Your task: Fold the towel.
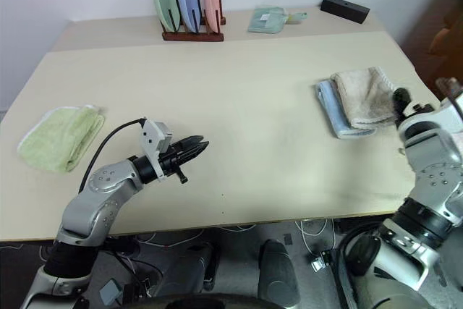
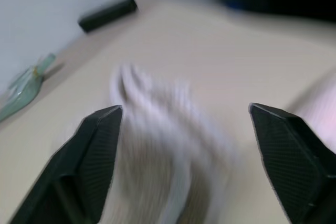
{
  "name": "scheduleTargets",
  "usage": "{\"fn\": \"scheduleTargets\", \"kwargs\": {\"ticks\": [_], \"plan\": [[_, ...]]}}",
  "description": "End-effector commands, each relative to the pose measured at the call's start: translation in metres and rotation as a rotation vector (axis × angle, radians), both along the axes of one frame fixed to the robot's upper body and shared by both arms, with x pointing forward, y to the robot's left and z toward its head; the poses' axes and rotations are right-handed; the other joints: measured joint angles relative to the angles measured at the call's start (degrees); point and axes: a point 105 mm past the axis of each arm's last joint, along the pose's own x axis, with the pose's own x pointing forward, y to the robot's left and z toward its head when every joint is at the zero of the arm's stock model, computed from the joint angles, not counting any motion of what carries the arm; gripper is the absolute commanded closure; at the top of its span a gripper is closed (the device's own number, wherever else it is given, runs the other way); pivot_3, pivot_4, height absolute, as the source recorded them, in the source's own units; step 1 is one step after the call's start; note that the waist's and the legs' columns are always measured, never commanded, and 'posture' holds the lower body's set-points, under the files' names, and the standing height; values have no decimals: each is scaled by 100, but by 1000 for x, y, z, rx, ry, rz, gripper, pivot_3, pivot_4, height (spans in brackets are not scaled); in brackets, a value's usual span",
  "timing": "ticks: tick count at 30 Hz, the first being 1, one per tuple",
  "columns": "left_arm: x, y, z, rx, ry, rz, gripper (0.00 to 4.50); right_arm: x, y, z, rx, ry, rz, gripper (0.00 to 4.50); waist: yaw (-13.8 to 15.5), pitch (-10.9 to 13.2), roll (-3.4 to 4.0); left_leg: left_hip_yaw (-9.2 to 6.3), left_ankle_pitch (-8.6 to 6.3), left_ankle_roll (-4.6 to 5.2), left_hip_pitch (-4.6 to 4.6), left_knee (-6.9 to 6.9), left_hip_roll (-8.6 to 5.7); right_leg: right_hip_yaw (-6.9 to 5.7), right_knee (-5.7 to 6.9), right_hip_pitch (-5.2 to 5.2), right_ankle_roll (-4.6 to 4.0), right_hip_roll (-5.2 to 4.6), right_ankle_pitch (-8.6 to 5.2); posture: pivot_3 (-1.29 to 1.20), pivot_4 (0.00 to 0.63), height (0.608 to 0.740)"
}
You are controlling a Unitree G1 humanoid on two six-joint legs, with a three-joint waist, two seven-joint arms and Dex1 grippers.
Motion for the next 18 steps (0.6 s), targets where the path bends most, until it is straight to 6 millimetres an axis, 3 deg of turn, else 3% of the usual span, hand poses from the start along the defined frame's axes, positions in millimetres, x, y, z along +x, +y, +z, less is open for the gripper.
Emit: {"fn": "scheduleTargets", "kwargs": {"ticks": [1, 4, 6, 10, 13, 18], "plan": [[11, 21, 17, -30, -73, 114, 3588, 3, 23, 43, -279, -103, 94, 585, -21, 0, 0, 1, 0, 0, 1, -1, 3, 0, 0, 0, 0, 2, 0, 0, 150, 740], [18, 52, 20, 27, -122, 241, 3588, 15, 72, 57, -456, -152, 344, 585, -35, 1, -1, 4, -1, 1, 4, 0, 10, 1, 0, 0, 0, 8, 0, 0, 150, 740], [16, 75, 19, 76, -147, 308, 3588, 19, 122, 46, -624, -126, 592, 585, -41, 1, -1, 4, -1, 1, 3, -1, 17, 1, -2, 0, -1, 16, 0, 0, 150, 740], [9, 99, 18, 126, -160, 386, 3588, 18, 177, 19, -668, -106, 921, 585, 13, 2, -6, 1, -3, 3, 2, -1, 22, 4, -9, 1, -2, 20, -1, 0, 150, 740], [-1, 106, 19, 130, -167, 416, 3588, 19, 202, -1, -660, -78, 1078, 585, 54, 6, -14, -19, -3, 3, -5, 6, 16, 3, -14, 3, -1, 15, 0, 0, 150, 740], [-9, 106, 17, 128, -162, 441, 3588, 28, 209, -15, -665, -55, 1130, 585, 104, 6, -18, -23, -3, 1, -4, 6, 16, 4, -17, 3, -3, 16, 1, 0, 150, 740]]}}
